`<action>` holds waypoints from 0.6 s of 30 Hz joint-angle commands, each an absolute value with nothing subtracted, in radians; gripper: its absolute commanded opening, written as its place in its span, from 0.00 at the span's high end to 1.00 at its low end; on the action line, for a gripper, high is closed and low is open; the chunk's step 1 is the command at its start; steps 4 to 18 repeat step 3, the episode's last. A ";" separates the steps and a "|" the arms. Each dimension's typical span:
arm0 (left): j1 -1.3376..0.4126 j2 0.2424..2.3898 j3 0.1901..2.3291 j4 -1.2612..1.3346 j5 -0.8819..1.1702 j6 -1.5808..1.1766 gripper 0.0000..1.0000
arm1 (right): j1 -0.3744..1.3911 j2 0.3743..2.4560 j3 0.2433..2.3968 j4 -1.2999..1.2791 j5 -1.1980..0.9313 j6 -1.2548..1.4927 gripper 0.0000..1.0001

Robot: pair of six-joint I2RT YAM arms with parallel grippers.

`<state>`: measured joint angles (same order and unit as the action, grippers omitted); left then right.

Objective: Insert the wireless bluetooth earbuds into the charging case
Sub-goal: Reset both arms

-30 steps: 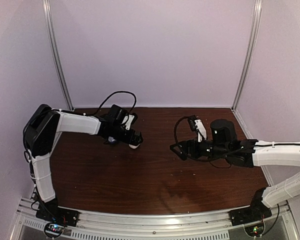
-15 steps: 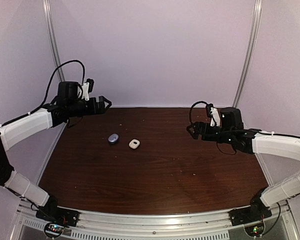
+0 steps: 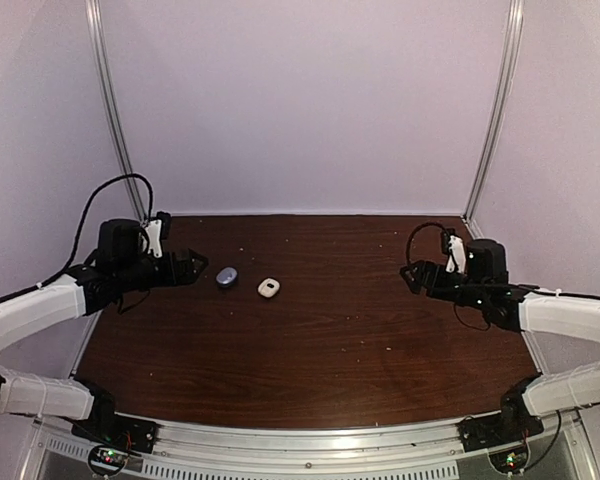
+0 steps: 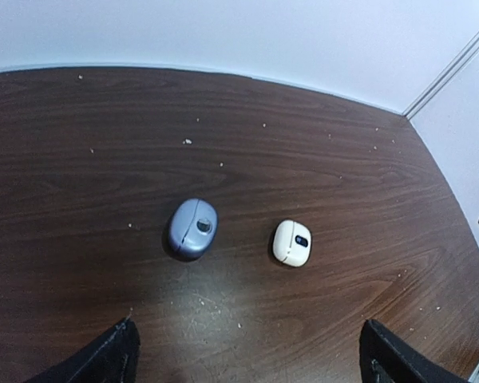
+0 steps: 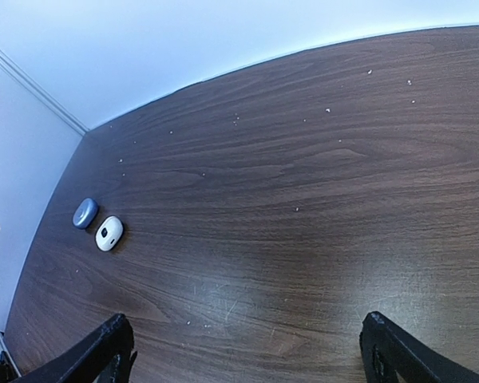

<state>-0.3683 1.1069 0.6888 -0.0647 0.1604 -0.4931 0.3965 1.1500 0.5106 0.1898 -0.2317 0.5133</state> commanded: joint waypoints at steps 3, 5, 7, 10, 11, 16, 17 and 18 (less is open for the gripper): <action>-0.369 1.096 0.644 0.046 0.190 -0.522 0.02 | 0.388 1.137 0.481 0.267 -0.243 0.533 0.00; -0.369 1.096 0.644 0.046 0.190 -0.522 0.02 | 0.388 1.137 0.481 0.267 -0.243 0.533 0.00; -0.369 1.096 0.644 0.046 0.190 -0.522 0.02 | 0.388 1.137 0.481 0.267 -0.243 0.533 0.00; -0.369 1.096 0.644 0.046 0.190 -0.522 0.02 | 0.388 1.137 0.481 0.267 -0.243 0.533 0.00; -0.369 1.096 0.644 0.046 0.190 -0.522 0.02 | 0.388 1.137 0.481 0.267 -0.243 0.533 0.00; -0.369 1.096 0.644 0.046 0.190 -0.522 0.02 | 0.388 1.137 0.481 0.267 -0.243 0.533 0.00; -0.369 1.096 0.644 0.046 0.190 -0.522 0.02 | 0.388 1.137 0.481 0.267 -0.243 0.533 0.00; -0.369 1.096 0.644 0.046 0.190 -0.522 0.02 | 0.388 1.137 0.481 0.267 -0.243 0.533 0.00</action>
